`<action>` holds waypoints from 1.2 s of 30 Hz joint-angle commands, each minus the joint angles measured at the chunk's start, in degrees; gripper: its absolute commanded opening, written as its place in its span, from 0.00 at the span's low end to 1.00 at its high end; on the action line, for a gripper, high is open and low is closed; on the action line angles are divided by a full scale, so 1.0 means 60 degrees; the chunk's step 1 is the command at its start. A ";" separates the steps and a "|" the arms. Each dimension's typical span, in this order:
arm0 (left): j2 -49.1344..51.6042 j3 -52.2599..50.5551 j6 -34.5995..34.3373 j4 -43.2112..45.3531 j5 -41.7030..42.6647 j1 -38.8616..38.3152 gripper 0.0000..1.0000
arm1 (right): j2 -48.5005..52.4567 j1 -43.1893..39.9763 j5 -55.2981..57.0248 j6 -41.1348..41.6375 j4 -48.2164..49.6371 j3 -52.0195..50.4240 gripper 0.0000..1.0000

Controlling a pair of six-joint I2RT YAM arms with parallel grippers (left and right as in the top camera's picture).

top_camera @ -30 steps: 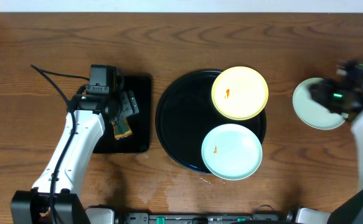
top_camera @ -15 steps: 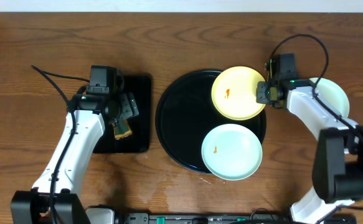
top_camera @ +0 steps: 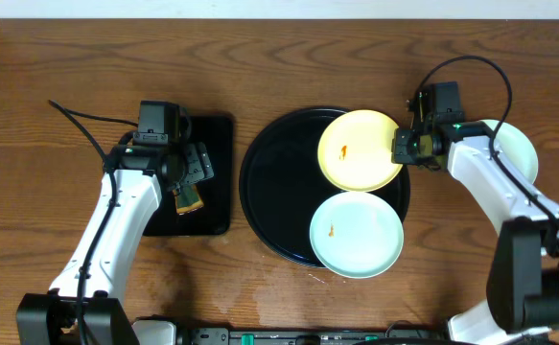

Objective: Clean dirty plates on tray and stack at the side
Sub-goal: 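Grip the yellow plate rim with the right gripper and pull it center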

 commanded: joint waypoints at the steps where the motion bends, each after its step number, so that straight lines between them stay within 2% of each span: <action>1: -0.0007 0.0015 0.0022 -0.0029 -0.0015 0.0011 0.87 | -0.0251 0.0452 -0.0510 0.1559 -0.0259 -0.0040 0.01; 5: -0.0007 0.0015 0.0022 -0.0033 -0.0015 0.0011 0.87 | 0.0109 0.1071 -0.0357 0.1683 -0.0229 -0.0058 0.01; 10: -0.0007 0.0015 0.0022 -0.0029 -0.0015 0.0011 0.87 | 0.0896 0.1654 0.0827 0.2674 -0.0007 -0.0058 0.01; 15: -0.0007 0.0015 0.0022 -0.0033 -0.0015 0.0011 0.87 | 0.1355 0.1701 0.0834 0.2619 0.0342 -0.0058 0.05; 20: -0.0007 0.0015 0.0022 -0.0025 -0.0015 0.0011 0.87 | 0.1366 0.1657 0.0820 0.1712 0.1239 -0.0055 0.05; 23: -0.0007 0.0015 0.0022 -0.0022 -0.0015 0.0011 0.87 | 0.1366 0.1654 0.0816 0.1723 0.1461 -0.0055 0.09; 28: -0.0007 0.0015 0.0022 -0.0033 -0.0015 0.0011 0.87 | 0.1366 0.1661 0.0444 0.1719 0.1421 -0.0062 0.09; 31: -0.0007 0.0015 0.0022 -0.0029 -0.0011 0.0011 0.87 | 0.1370 0.1687 0.0393 0.1373 0.1439 -0.0149 0.17; 34: -0.0007 0.0015 0.0022 -0.0033 -0.0011 0.0011 0.87 | 0.1439 0.1668 0.0470 0.0076 0.1639 -0.0237 0.37; 35: -0.0007 0.0015 0.0022 -0.0033 -0.0011 0.0011 0.87 | 0.1501 0.1643 0.0594 -0.0244 0.1723 -0.0237 0.38; 36: -0.0007 0.0015 0.0022 -0.0029 -0.0011 0.0007 0.87 | 0.1559 0.1606 0.0645 -0.0401 0.1818 -0.0237 0.34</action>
